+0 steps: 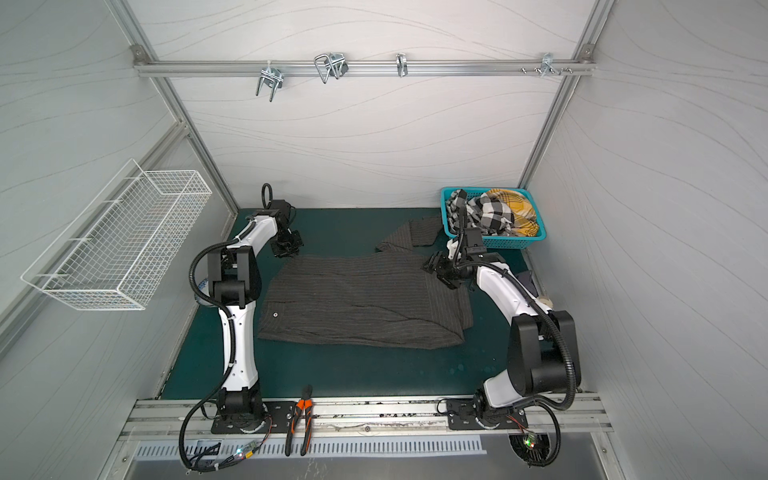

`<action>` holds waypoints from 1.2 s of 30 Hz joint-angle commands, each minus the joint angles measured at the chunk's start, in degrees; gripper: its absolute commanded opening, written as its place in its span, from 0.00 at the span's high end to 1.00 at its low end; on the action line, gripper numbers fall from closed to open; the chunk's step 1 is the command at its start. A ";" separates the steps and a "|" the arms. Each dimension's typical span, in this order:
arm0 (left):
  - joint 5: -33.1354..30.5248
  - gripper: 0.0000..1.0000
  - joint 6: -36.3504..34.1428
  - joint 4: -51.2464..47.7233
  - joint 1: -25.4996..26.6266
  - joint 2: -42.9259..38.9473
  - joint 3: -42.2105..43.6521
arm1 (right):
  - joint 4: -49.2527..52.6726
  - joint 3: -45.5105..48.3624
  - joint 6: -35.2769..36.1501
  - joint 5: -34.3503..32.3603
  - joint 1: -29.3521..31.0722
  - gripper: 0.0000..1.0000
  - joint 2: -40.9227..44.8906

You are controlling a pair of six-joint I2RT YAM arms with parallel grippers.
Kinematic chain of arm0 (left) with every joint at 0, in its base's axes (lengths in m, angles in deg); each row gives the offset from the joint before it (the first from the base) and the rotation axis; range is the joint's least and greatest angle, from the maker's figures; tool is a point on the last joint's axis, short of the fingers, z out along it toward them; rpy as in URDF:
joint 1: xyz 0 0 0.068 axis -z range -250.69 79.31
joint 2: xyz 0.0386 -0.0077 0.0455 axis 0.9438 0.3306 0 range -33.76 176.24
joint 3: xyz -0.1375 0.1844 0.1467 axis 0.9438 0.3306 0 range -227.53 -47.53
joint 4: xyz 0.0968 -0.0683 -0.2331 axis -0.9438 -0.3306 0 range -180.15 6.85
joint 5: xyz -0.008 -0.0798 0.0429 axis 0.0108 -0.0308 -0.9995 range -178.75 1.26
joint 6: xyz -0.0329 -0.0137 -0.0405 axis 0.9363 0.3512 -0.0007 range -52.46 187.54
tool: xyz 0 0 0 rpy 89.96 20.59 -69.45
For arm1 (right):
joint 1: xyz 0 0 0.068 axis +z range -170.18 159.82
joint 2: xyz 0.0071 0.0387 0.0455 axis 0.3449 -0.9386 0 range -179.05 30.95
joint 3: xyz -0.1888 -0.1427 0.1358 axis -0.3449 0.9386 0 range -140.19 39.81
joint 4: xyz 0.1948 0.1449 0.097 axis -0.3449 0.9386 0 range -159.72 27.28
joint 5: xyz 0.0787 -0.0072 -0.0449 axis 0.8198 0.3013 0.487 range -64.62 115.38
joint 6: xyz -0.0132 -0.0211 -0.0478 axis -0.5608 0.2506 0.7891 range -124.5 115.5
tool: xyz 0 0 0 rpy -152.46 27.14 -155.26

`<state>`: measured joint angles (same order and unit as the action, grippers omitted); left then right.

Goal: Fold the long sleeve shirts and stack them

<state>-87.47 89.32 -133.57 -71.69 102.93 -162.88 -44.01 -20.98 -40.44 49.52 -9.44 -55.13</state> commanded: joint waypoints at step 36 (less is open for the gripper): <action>3.83 1.00 9.51 12.77 0.40 -29.57 30.71 | 20.85 -77.07 17.40 -9.39 4.90 0.47 -65.79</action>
<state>-84.06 98.19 -122.07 -71.38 74.31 -132.39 -24.62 -97.07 -23.52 41.72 -4.39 -118.58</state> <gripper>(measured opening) 0.047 0.543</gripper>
